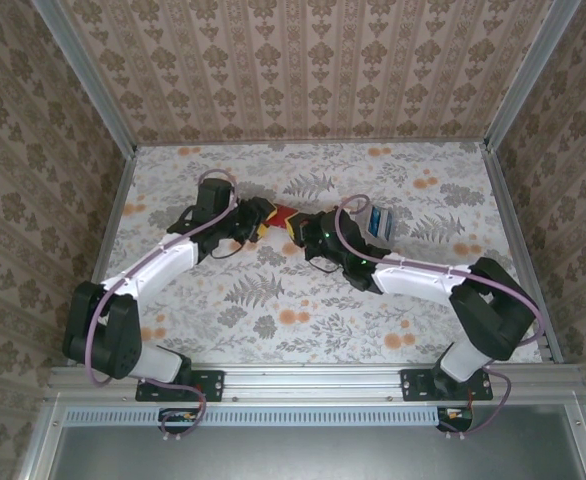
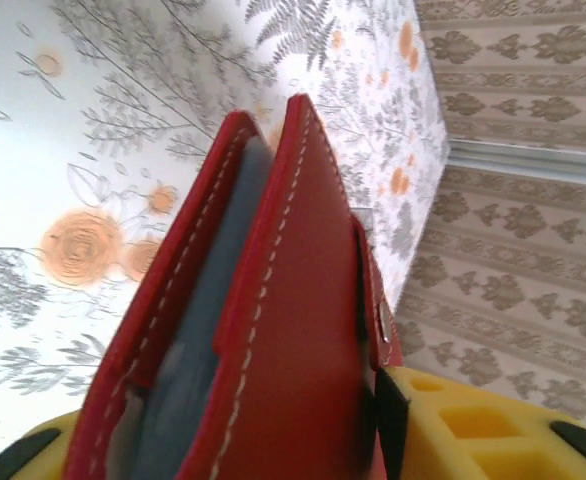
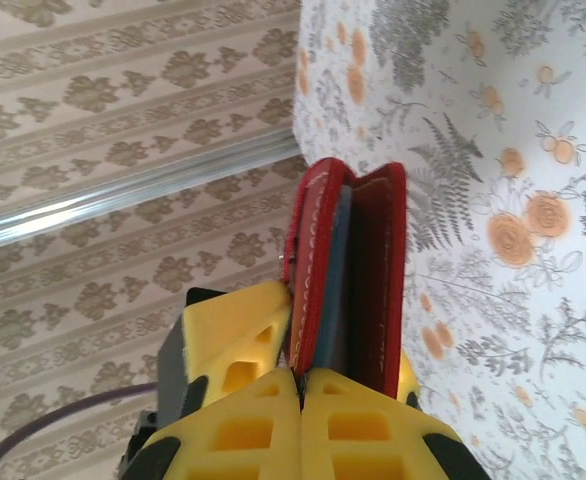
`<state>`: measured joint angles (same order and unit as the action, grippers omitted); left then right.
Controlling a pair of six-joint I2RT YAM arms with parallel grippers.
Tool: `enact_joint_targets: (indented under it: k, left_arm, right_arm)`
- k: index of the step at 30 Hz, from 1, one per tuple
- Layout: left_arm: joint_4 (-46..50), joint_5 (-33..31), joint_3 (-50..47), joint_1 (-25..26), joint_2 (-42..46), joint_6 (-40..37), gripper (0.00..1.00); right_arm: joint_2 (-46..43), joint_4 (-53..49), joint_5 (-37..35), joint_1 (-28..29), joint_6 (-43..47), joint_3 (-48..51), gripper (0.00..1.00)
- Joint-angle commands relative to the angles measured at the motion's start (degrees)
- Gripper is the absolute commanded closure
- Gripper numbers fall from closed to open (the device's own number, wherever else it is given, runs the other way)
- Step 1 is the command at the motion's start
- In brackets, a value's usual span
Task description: Put the credit cards into the card holder
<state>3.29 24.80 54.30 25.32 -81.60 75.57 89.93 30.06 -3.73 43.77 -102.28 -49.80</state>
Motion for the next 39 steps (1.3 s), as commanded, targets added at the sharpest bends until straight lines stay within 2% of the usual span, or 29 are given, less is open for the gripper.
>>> enact_joint_targets:
  k: [1, 4, 6, 9, 12, 14, 17, 19, 23, 25, 26, 27, 29, 31, 33, 39]
  left_arm:
    - [-3.69, -0.64, 4.41, 0.41, -1.30, 1.74, 0.64]
    - [-3.17, -1.05, 4.90, 0.41, -1.48, 2.00, 0.84]
    - [-4.53, -0.98, 4.76, 0.35, -1.03, 1.72, 0.85]
    - [-3.82, -1.10, 5.82, 0.43, -1.04, -1.08, 0.79]
    - [-4.92, 2.10, 7.07, 0.41, -2.06, -3.32, 0.85]
    - [-4.48, 4.68, 8.14, 0.41, -3.00, -6.13, 0.91]
    - [-1.98, 8.65, 9.95, -0.11, -4.64, -11.45, 0.92]
    - [2.64, 10.16, 12.00, -0.50, -5.45, -16.85, 0.99]
    - [7.19, 11.63, 14.63, -0.53, -6.38, -23.74, 1.00]
    - [11.58, 15.19, 17.86, -0.36, -7.67, -29.53, 1.00]
    - [14.68, 15.72, 19.59, -0.10, -8.30, -32.57, 1.00]
    - [18.69, 16.15, 21.53, 0.29, -9.11, -35.75, 1.00]
    - [24.11, 17.51, 23.65, 0.45, -10.25, -39.52, 1.00]
    - [24.96, 20.03, 23.30, 0.45, -10.75, -39.69, 1.00]
    - [23.91, 22.08, 21.99, 0.44, -10.69, -38.40, 1.00]
    - [22.81, 27.82, 21.90, 2.55, -10.74, -35.40, 1.00]
  right_arm:
    - [-2.36, 0.78, -2.92, 0.58, -1.16, 2.52, 1.00]
    - [-3.66, 0.00, -3.85, 0.62, -1.25, 3.52, 1.00]
    - [-4.55, -0.37, -4.56, 0.62, -1.13, 4.29, 1.00]
    - [-5.92, -3.67, -5.15, 0.62, -0.20, 4.72, 1.00]
    - [-6.34, -2.84, -4.95, 0.73, 0.25, 5.90, 0.98]
    - [-6.63, -0.66, -4.50, 0.64, 2.87, 7.21, 0.83]
    - [-8.78, -1.26, -2.48, -0.38, 8.56, 8.83, 0.61]
    - [-12.21, -6.64, -1.15, -1.60, 14.72, 9.47, 0.54]
    - [-18.50, -14.78, -0.07, -2.84, 28.68, 11.06, 0.51]
    - [-22.37, -21.79, -0.56, -2.99, 40.77, 9.10, 0.49]
    - [-23.41, -24.02, -0.16, -3.11, 46.43, 7.99, 0.48]
    - [-24.19, -26.91, 0.44, -3.20, 53.62, 6.21, 0.44]
    - [-24.08, -32.11, 3.26, -3.31, 65.28, 1.91, 0.43]
    - [-22.12, -40.05, 4.97, -3.25, 74.38, -3.91, 0.44]
    - [-20.09, -45.40, 3.44, -3.33, 78.87, -7.45, 0.44]
    - [-13.26, -51.38, 8.42, -4.17, 87.69, -14.44, 0.45]
